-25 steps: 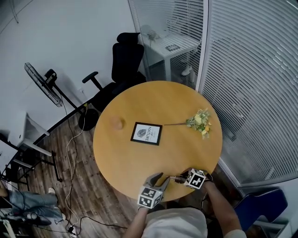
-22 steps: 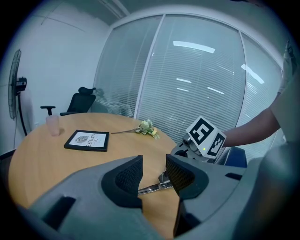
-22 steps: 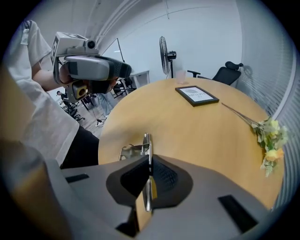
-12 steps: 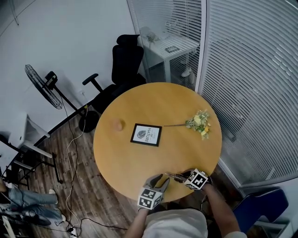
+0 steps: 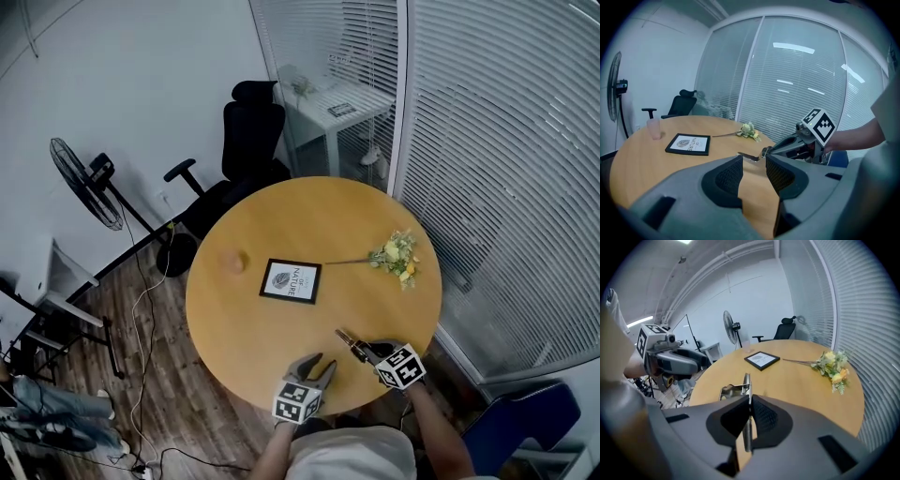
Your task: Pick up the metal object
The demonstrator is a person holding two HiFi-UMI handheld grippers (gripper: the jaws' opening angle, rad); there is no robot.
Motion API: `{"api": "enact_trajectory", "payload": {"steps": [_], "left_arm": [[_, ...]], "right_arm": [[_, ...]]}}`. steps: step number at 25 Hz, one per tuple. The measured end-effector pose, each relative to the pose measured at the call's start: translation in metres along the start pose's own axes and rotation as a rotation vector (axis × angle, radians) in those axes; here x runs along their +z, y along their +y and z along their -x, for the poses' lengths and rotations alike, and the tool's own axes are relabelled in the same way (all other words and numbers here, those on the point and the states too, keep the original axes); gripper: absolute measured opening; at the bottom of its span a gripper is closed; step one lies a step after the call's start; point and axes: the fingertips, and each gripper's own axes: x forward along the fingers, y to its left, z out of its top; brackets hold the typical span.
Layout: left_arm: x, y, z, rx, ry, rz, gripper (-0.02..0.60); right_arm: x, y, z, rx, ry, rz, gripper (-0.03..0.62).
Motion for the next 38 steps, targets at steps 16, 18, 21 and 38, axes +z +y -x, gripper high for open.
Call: {"api": "enact_trajectory", "payload": {"steps": [16, 18, 21, 38], "left_arm": [[0.027, 0.01, -0.002, 0.012, -0.06, 0.025, 0.143], [0.03, 0.007, -0.003, 0.009, -0.072, 0.03, 0.144], [0.032, 0.002, -0.007, 0.006, -0.085, 0.028, 0.144], [0.049, -0.011, -0.014, -0.019, -0.134, 0.019, 0.109]], "right_arm": [[0.042, -0.01, 0.046, -0.145, -0.214, -0.108, 0.003], [0.044, -0.012, 0.054, -0.165, -0.243, -0.125, 0.003], [0.043, -0.016, 0.063, -0.196, -0.287, -0.152, 0.003], [0.025, -0.023, 0.097, -0.299, -0.407, -0.29, 0.003]]}}
